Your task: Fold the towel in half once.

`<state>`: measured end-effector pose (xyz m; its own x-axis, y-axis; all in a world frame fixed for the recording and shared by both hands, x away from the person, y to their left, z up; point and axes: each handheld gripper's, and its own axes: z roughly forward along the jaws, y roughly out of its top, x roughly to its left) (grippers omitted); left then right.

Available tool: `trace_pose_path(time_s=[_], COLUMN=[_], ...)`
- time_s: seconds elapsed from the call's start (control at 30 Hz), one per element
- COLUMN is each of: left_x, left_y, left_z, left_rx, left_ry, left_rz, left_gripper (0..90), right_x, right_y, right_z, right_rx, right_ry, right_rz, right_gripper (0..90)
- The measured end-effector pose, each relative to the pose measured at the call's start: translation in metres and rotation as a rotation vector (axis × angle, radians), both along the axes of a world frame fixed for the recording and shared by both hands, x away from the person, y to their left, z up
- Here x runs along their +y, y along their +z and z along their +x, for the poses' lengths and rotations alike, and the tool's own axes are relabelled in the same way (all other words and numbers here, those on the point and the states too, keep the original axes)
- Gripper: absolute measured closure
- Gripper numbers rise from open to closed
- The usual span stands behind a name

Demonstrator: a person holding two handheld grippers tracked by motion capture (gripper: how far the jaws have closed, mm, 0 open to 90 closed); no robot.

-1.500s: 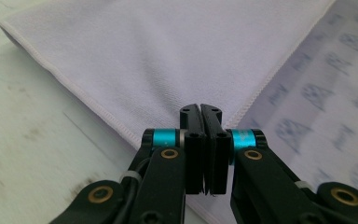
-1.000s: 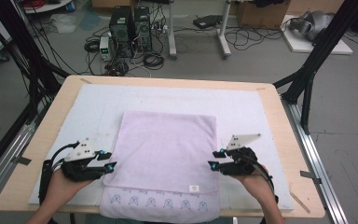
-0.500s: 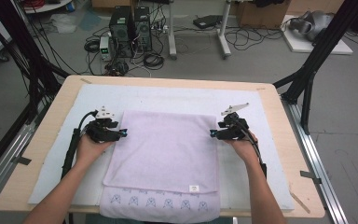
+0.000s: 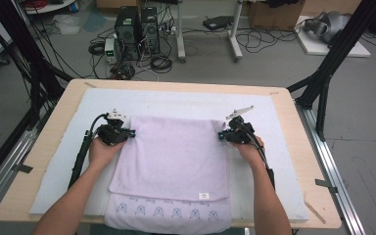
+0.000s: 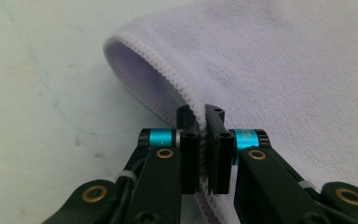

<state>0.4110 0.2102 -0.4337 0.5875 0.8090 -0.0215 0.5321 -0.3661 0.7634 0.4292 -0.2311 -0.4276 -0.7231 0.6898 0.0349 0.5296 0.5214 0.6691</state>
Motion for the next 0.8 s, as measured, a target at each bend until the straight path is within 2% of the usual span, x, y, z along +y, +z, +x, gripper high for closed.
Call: trace_pose_path(time_s=[0.03, 0.1, 0.13, 0.17, 0.23, 0.3, 0.33, 0.4, 0.43, 0.47, 0.5, 0.53, 0.6, 0.63, 0.67, 0.7, 0.8], left_x=[0.001, 0.001, 0.002, 0.003, 0.002, 0.001, 0.001, 0.002, 0.002, 0.003, 0.004, 0.006, 0.008, 0.011, 0.012, 0.013, 0.016], left_y=[0.004, 0.016, 0.023, 0.031, 0.049, 0.071, 0.078, 0.089, 0.091, 0.089, 0.085, 0.079, 0.071, 0.065, 0.061, 0.056, 0.045], left_z=[0.000, 0.005, 0.007, 0.009, 0.015, 0.022, 0.024, 0.033, 0.038, 0.042, 0.043, 0.044, 0.039, 0.036, 0.033, 0.029, 0.015], left_rx=[-0.026, -0.047, -0.071, -0.088, -0.126, -0.170, -0.182, -0.194, -0.176, -0.156, -0.132, -0.102, -0.093, -0.082, -0.075, -0.067, -0.055], left_ry=[0.006, 0.019, 0.028, 0.037, 0.039, 0.043, 0.043, 0.060, 0.091, 0.112, 0.113, 0.106, 0.090, 0.083, 0.079, 0.069, 0.033], left_rz=[-0.005, 0.017, 0.002, -0.010, 0.001, -0.010, -0.014, -0.015, 0.005, 0.018, 0.017, 0.029, 0.041, 0.032, 0.030, 0.037, 0.038], left_gripper=[85.3, 85.4, 85.3, 85.3, 85.4, 85.3, 85.3, 83.4, 75.2, 60.5, 56.1, 55.8, 54.3, 54.1, 53.8, 53.5, 52.9], right_x=[0.001, 0.002, 0.002, 0.002, 0.004, 0.005, 0.005, 0.003, 0.001, -0.001, -0.004, -0.007, -0.008, -0.008, -0.008, -0.009, -0.009], right_y=[0.005, 0.018, 0.028, 0.037, 0.056, 0.073, 0.084, 0.097, 0.100, 0.100, 0.097, 0.092, 0.080, 0.074, 0.067, 0.063, 0.055], right_z=[0.001, 0.004, 0.007, 0.010, 0.015, 0.019, 0.022, 0.027, 0.031, 0.035, 0.039, 0.041, 0.038, 0.035, 0.035, 0.033, 0.018], right_rx=[-0.014, -0.048, -0.076, -0.094, -0.130, -0.163, -0.192, -0.221, -0.230, -0.225, -0.197, -0.168, -0.141, -0.131, -0.070, -0.051, -0.053], right_ry=[0.000, -0.011, -0.016, -0.015, -0.015, -0.016, -0.017, -0.030, -0.053, -0.101, -0.135, -0.141, -0.124, -0.107, -0.098, -0.088, -0.049], right_rz=[0.000, -0.006, 0.000, 0.001, -0.012, -0.019, -0.025, -0.008, 0.001, -0.008, -0.002, 0.019, 0.002, 0.000, 0.006, 0.013, 0.029], right_gripper=[85.8, 85.8, 85.8, 85.8, 85.8, 85.8, 85.7, 82.3, 69.8, 56.1, 55.1, 54.0, 53.3, 51.7, 48.5, 48.7, 48.9])
